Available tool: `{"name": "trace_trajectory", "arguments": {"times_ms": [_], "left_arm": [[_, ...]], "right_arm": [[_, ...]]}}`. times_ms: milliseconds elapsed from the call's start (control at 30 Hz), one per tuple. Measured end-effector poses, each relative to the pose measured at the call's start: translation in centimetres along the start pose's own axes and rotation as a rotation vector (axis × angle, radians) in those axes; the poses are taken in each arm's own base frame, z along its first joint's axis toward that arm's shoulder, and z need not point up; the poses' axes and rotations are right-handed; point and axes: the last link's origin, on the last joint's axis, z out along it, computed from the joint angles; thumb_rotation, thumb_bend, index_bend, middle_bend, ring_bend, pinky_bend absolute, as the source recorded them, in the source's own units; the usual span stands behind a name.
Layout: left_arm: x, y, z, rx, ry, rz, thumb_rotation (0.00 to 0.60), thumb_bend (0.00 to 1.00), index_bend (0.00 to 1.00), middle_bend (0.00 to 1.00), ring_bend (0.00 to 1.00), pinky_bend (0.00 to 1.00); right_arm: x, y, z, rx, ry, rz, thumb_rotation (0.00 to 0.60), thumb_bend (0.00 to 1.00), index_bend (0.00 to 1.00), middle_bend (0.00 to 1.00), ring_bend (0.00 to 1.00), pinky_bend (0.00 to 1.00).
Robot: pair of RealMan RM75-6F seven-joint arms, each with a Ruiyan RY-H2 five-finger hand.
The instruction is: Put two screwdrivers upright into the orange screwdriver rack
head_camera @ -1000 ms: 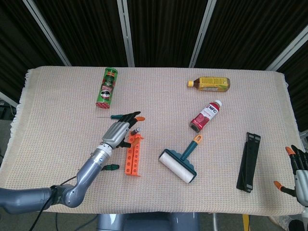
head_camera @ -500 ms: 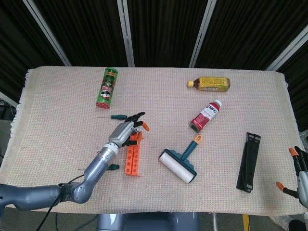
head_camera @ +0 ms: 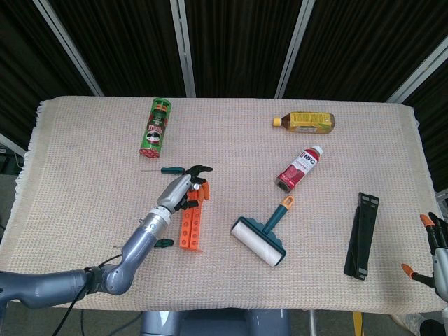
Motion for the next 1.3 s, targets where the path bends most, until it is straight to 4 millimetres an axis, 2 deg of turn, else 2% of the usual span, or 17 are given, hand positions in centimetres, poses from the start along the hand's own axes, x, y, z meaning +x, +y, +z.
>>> {"name": "trace_trajectory", "arguments": {"times_ms": [467, 800, 1300], "left_arm": [[-0.2, -1.3, -0.4, 0.001, -0.035, -0.305, 0.600, 0.89, 0.59, 0.12, 0.00, 0.00], [-0.3, -1.1, -0.2, -0.024, -0.036, -0.561, 0.600, 0.89, 0.57, 0.13, 0.00, 0.00], [0.2, -1.7, -0.6, -0.024, -0.077, -0.658, 0.600, 0.88, 0.55, 0.12, 0.00, 0.00]], "right_arm": [[-0.1, 0.0, 0.3, 0.000, -0.003, 0.001, 0.600, 0.00, 0.00, 0.00, 0.00, 0.00], [-0.1, 0.0, 0.3, -0.005, -0.002, -0.001, 0.600, 0.00, 0.00, 0.00, 0.00, 0.00], [-0.1, 0.0, 0.1, -0.010, -0.001, -0.003, 0.600, 0.00, 0.00, 0.00, 0.00, 0.00]]}}
